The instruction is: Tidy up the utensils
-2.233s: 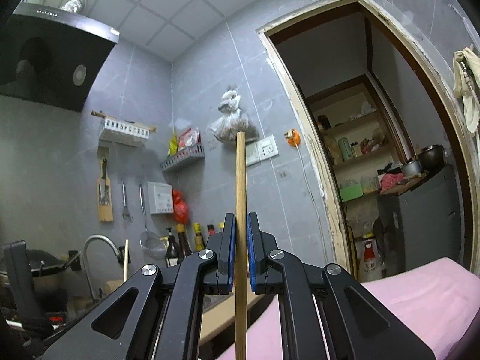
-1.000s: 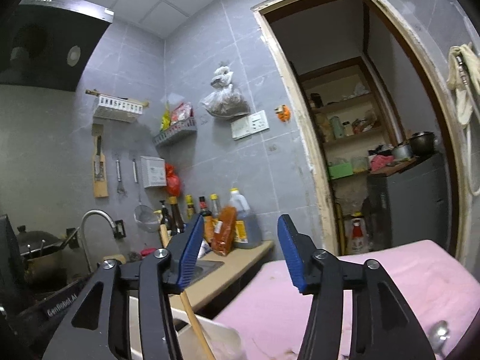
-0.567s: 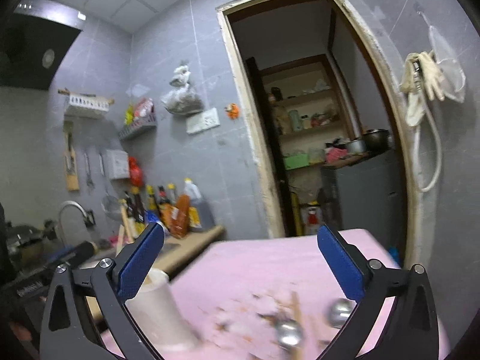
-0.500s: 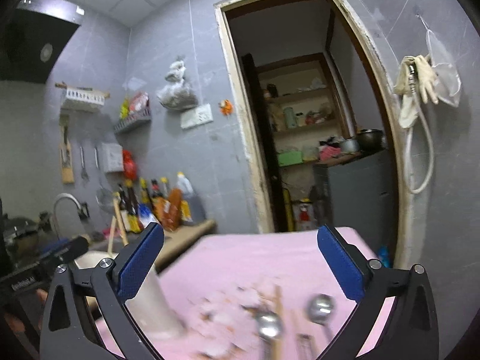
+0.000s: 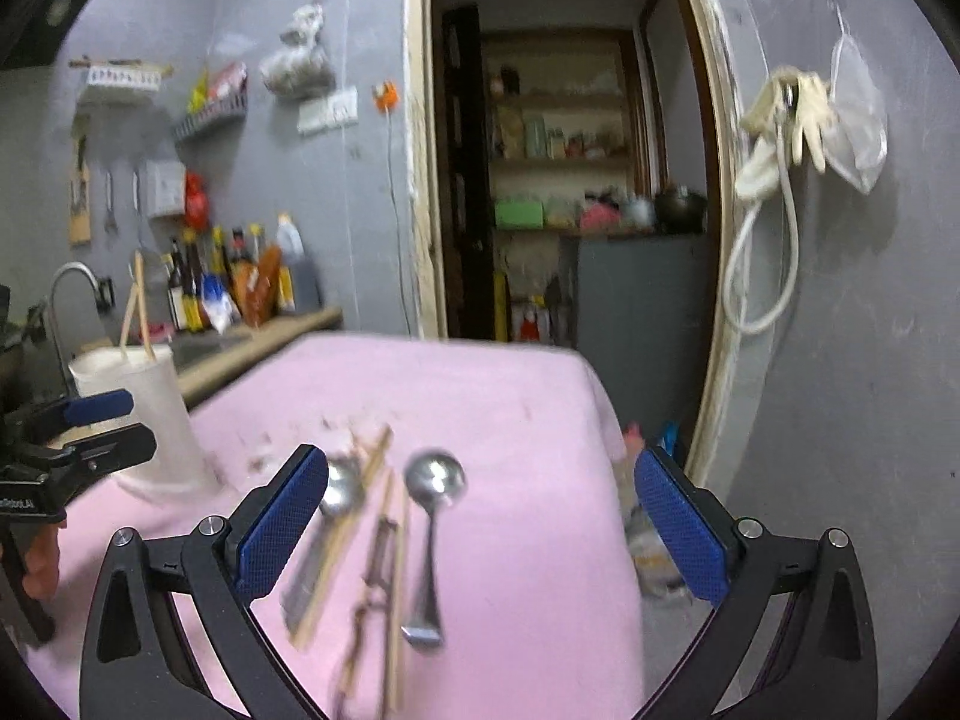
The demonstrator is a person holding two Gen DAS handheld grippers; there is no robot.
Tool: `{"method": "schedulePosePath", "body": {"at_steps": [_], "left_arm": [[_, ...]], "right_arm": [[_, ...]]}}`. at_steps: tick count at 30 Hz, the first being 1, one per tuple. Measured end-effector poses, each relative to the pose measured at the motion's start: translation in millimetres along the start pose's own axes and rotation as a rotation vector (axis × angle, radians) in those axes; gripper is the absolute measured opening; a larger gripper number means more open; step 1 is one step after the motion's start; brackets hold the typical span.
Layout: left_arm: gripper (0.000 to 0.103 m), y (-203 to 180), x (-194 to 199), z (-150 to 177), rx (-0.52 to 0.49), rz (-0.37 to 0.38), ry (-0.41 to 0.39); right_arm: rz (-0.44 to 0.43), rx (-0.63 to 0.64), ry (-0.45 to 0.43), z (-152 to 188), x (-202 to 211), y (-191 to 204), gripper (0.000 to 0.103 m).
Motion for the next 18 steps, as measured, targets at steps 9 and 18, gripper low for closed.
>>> {"method": "schedulePosePath", "body": {"at_steps": [9, 18], "left_arm": [[0.066, 24, -51, -3, 0.174, 0.027, 0.146], [0.033, 45, -87, -14, 0.264, 0.027, 0.226]], "right_arm": [[-0.041, 0.058, 0.193, 13, -46, -2, 0.085], [-0.109, 0.132, 0.321, 18, -81, 9, 0.061]]}}
Point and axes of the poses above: each gripper's, at about its wrist camera, not at the fingertips, and x roughly against the way its jaws point, y to its left, z to its underside, the point moved 1 cm from there along -x, roughly the way its jaws point, and after that the axes turned 13 degrees about z, right-handed, at the moved point
